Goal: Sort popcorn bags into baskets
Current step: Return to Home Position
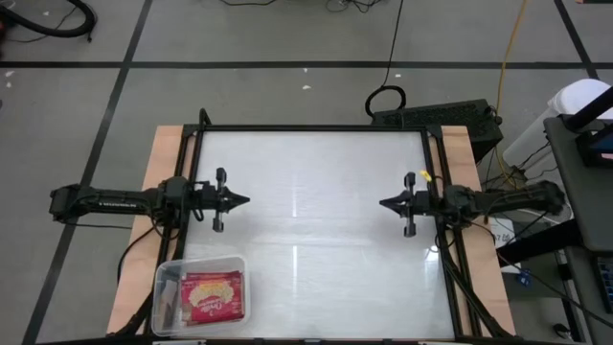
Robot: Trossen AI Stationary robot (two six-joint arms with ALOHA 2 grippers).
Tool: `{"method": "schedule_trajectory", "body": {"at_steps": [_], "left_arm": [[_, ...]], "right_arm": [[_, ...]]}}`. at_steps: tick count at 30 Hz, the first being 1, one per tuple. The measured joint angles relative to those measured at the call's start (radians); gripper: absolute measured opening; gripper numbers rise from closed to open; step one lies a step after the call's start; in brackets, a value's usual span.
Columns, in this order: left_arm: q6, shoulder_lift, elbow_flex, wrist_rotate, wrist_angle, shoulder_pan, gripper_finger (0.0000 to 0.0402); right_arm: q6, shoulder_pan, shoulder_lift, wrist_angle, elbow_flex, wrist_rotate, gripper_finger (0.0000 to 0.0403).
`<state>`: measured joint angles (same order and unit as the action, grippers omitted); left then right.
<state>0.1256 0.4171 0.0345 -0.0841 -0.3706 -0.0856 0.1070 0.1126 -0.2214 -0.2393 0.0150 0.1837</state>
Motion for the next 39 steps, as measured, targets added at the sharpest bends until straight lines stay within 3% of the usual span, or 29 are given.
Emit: {"method": "schedule_trajectory", "body": {"at_steps": [7,15,39], "left_arm": [[0.003,0.0,0.0,0.0,0.0,0.0,0.0002],[0.004,0.0,0.0,0.0,0.001,0.0,0.0002],[0.02,0.0,0.0,0.0,0.003,0.0,0.0003]], "right_arm": [[0.023,0.03,0.057,0.065,0.0,0.0,0.0],[0.082,0.025,0.221,0.172,-0.001,-0.003,0.0],[0.028,0.025,0.205,0.191,-0.001,-0.004,0.0]]}}
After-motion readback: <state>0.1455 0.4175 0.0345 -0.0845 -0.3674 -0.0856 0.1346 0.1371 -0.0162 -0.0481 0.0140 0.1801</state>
